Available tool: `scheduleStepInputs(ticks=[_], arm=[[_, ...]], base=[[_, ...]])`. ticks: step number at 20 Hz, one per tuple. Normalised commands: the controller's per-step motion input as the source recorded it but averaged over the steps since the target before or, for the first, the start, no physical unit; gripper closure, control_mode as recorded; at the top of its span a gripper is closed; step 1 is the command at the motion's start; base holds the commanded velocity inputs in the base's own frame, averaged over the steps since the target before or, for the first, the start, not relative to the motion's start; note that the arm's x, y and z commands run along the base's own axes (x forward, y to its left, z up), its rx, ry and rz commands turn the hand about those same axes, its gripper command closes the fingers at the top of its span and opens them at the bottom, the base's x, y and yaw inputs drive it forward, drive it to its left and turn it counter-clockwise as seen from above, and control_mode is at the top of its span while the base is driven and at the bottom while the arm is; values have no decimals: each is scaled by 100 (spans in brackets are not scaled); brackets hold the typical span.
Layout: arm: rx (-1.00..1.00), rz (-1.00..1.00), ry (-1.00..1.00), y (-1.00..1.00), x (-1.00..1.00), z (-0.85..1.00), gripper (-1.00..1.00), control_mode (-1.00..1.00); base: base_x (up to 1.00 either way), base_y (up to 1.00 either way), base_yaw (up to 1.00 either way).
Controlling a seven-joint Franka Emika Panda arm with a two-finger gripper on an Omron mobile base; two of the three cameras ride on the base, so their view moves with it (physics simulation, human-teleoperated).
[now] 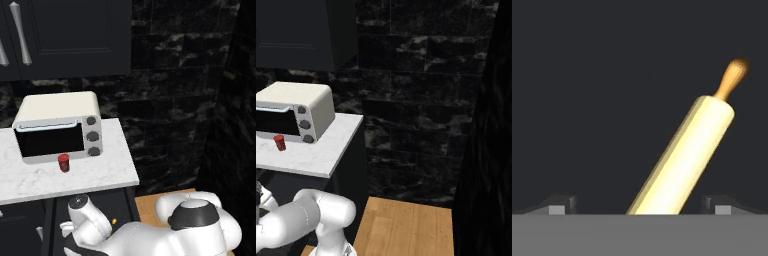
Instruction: Pick the rolling pin from the drawer and place it on the counter.
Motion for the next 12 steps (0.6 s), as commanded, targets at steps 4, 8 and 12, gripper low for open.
scheduleStepInputs(ticks=[4,8,12], arm=[[0,-12,-10,0,0,-26,-100,-100],[0,-3,0,-10,0,-12,-100,-100],[0,0,2,-27,0,-7,-100,-100]], base=[[0,0,0],[0,0,0],[0,0,0]])
